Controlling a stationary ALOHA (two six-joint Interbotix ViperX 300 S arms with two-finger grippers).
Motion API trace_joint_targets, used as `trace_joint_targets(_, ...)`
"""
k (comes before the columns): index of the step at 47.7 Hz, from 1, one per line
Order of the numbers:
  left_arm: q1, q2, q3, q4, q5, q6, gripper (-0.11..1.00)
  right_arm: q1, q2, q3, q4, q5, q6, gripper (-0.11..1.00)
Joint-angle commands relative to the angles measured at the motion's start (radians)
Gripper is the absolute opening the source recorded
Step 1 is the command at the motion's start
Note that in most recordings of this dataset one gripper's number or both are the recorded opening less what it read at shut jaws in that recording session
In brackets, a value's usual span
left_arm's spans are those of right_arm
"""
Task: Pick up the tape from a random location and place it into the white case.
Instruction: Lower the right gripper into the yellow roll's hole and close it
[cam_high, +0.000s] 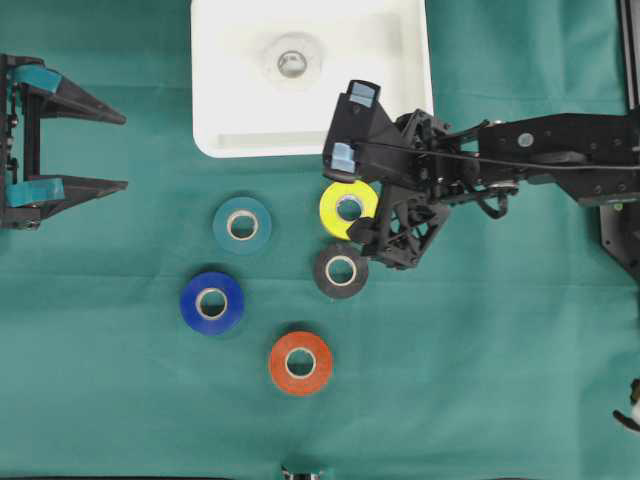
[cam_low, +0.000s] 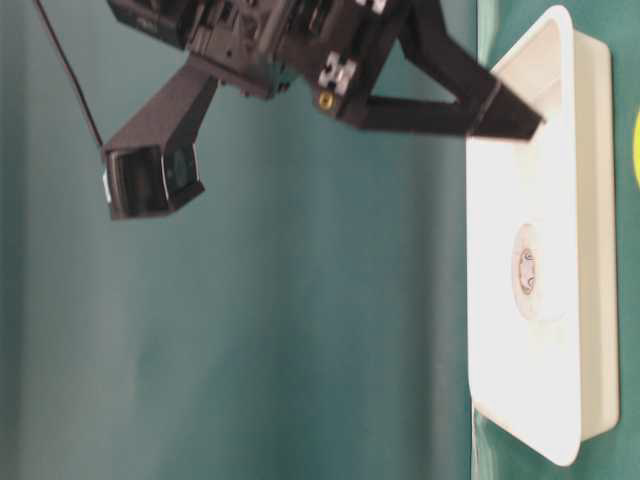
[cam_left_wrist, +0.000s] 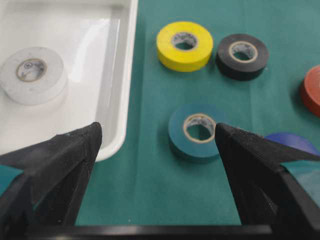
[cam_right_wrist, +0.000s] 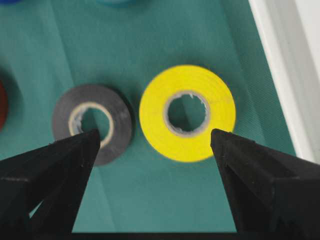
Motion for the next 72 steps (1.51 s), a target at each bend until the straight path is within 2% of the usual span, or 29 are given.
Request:
trace_joint_targets(1, -0.002, 0.005, -0.014, 0.000, 0.000, -0.003, 0.96, 0.003, 0.002, -0.041, 0.000, -0.002, 0.031, 0.91)
trace_joint_targets(15, -0.002, 0.005, -0.014, -0.002, 0.020, -0.003, 0.96, 0.003, 0.018, -0.067, -0.002, 0.018, 0.112, 0.91)
trace_joint_targets(25, -0.002, 0.005, -0.014, 0.000, 0.021, -0.003, 0.96, 0.005, 0.018, -0.069, -0.002, 0.038, 0.141, 0.91)
trace_joint_targets(57, -0.002, 0.005, -0.014, -0.002, 0.021, -0.003, 0.96, 0.005, 0.020, -0.071, 0.000, 0.040, 0.149, 0.91)
trace_joint_targets(72, -0.002, 0.009, -0.015, 0.000, 0.021, -0.003, 0.96, 0.005, 0.078, -0.087, -0.002, 0.034, 0.164, 0.91)
